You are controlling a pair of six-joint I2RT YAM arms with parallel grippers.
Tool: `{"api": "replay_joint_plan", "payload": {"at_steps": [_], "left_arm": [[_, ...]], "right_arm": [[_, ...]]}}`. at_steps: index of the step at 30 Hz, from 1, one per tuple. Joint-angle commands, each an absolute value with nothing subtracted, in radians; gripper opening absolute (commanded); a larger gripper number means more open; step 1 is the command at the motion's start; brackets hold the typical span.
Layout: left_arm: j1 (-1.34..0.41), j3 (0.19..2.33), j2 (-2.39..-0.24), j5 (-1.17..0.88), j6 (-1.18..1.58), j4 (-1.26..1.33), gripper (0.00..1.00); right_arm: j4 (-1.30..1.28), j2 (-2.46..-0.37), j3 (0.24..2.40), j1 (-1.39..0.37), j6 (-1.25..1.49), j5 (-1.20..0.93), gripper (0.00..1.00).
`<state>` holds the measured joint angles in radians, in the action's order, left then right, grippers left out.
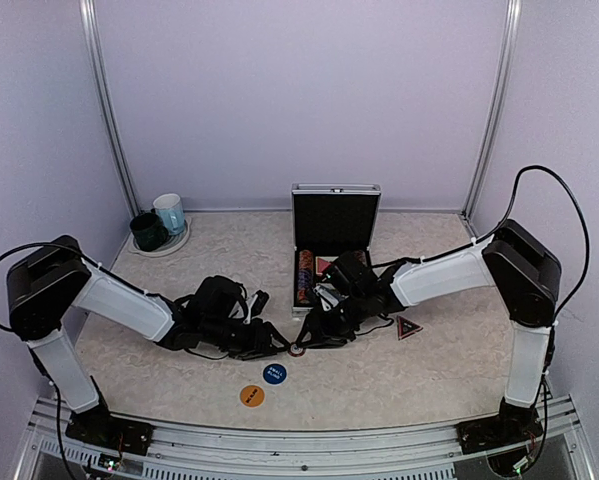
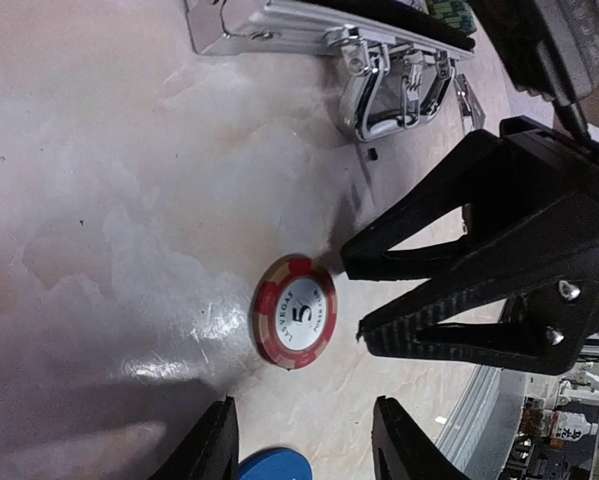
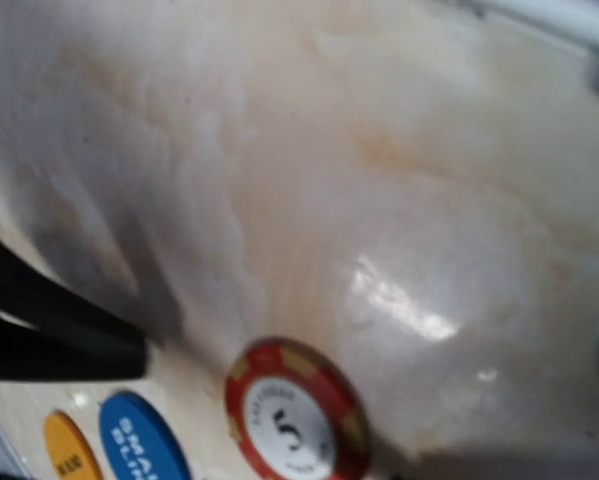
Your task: Pack up texas hold em set
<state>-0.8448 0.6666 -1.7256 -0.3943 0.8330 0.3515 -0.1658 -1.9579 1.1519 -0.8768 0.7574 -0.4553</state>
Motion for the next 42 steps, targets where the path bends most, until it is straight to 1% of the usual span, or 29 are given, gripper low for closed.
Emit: {"api": "replay_joint_plan", "payload": {"at_steps": [1, 4, 9, 11, 21, 33, 42], "left_arm": [[-0.853, 0.685, -1.765, -0.417, 0.844, 0.375, 0.43], [-0.854, 0.689, -1.786, -0.42, 0.85, 0.385, 0.41], [-0.854, 0.7, -1.812, -0.422, 0.85, 0.393, 0.31], [-0.854, 0.706, -1.822, -0.427, 0.853, 0.394, 0.28], [-0.853, 0.716, -1.847, -0.408, 0.865, 0.375, 0.26], [-0.854, 0.722, -1.866, -0.403, 0.872, 0.367, 0.21], [-0.854, 0.729, -1.886, -0.394, 0.881, 0.353, 0.21]], "right_arm": [[-0.101, -1.941, 1.136, -0.87, 0.811, -0.487, 0.38], [-0.085, -1.948, 1.134, -0.868, 0.823, -0.504, 0.38], [-0.079, -1.953, 1.135, -0.866, 0.834, -0.522, 0.38], [-0.085, -1.954, 1.134, -0.864, 0.837, -0.519, 0.38], [-0.094, -1.935, 1.079, -0.827, 0.857, -0.474, 0.38], [-0.019, -2.002, 1.096, -0.824, 0.894, -0.569, 0.37], [-0.002, -2.01, 1.113, -0.825, 0.91, -0.612, 0.37]]}}
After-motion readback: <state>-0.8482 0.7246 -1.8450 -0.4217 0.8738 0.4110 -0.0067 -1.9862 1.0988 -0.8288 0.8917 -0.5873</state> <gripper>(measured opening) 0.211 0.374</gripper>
